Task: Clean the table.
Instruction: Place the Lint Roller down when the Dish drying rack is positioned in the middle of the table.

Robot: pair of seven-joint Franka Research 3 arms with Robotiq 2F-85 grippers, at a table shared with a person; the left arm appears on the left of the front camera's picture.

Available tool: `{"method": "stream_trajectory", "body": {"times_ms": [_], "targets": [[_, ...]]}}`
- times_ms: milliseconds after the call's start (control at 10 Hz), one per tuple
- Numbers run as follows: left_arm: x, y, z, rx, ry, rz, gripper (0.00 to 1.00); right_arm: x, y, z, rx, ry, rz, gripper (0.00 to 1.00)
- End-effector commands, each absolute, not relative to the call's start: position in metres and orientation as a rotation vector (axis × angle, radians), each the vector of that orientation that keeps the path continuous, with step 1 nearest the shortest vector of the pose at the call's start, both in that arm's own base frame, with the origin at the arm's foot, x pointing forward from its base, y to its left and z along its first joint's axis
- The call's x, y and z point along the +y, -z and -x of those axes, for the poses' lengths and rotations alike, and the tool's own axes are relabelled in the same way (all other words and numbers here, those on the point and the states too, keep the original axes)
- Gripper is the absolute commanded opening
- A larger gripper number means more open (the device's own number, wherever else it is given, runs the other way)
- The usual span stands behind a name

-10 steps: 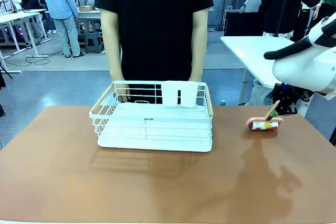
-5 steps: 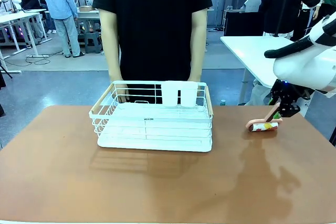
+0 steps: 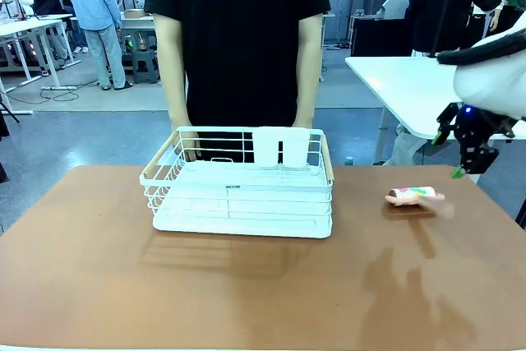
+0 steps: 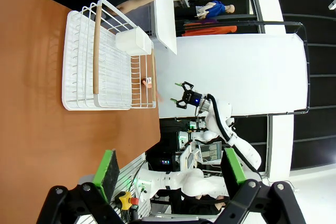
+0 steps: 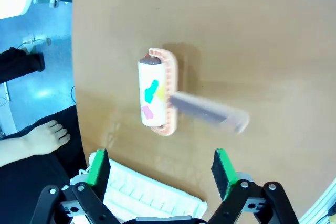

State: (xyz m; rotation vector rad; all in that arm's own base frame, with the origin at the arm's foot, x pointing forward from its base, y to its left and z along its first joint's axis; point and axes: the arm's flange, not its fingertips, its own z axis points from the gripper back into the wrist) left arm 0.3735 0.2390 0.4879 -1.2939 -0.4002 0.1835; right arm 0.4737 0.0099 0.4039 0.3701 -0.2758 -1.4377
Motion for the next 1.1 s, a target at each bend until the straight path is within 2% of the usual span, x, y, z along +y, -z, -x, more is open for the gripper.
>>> {"method": "stream_trajectory", "body": {"times_ms": [0, 200, 300, 1000], "targets": [[0.2405, -0.4891, -0.3709, -0.408, -0.173, 1.308, 1.00, 0.0175, -0.4318, -0.4570, -0.279, 1.452, -0.356, 1.00], [0.2405, -0.4891, -0.3709, -0.408, -0.173, 1.308, 1.00, 0.0163, -0.4400, -0.4589, -0.237, 1.449, -0.388, 1.00], [0.2405, -0.4891, -0.3709, -0.408, -0.173, 1.308, 1.00, 0.0129, -0.4341, -0.4589, -0.278, 1.429, -0.377, 1.00], [0.2405, -0.4891, -0.3709, -0.408, -0.173, 1.308, 1.00, 0.0129, -0.4341, -0.4589, -0.278, 1.429, -0.377, 1.00]]}}
